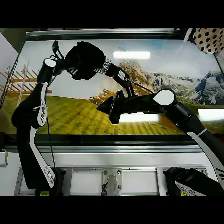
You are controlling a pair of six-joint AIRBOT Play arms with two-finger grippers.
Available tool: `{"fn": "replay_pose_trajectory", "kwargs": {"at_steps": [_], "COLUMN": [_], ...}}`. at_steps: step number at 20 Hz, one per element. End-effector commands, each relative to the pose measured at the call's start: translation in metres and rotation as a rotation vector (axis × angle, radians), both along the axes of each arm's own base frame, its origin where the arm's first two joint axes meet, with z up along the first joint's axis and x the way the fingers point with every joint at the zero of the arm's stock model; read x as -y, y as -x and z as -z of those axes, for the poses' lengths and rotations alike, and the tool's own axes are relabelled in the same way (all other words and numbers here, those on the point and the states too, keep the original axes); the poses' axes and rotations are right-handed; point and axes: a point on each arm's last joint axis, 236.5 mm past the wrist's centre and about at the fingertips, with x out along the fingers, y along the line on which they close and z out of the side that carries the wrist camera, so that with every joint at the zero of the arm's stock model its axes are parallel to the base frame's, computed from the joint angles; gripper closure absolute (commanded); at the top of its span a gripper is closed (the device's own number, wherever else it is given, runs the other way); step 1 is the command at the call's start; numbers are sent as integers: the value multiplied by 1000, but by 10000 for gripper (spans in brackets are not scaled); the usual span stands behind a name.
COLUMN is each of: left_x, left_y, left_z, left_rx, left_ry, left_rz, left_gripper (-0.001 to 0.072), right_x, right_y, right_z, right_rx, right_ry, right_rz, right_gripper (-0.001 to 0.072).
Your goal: Fold the clothes and pants, and hang the long-sleeved shirts on hangers.
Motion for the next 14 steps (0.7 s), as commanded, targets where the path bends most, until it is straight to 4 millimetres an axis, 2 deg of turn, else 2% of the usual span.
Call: {"fn": "replay_pose_trajectory", "kwargs": {"at_steps": [1,4,6,7,11,14], "left_x": [-3,-14,-20,-16,4,20], "left_y": [19,57,88,107,180,222], "left_z": [-79,-171,-214,-232,-287,-306], "left_rx": [77,188,239,256,336,375], "left_ry": [6,-82,-207,-240,-310,-325], "left_rz": [61,107,135,154,182,212], "left_gripper": [692,692,692,691,691,691], "right_x": [0,0,0,0,0,0], "right_y": [0,0,0,0,0,0], "right_z": [0,0,0,0,0,0], "right_rx": [-1,-1,-1,-1,-1,-2], "right_ry": [0,0,0,0,0,0], "right_rz": [-1,-1,-1,-1,-1,-1], "right_gripper": [687,687,687,687,687,687]}}
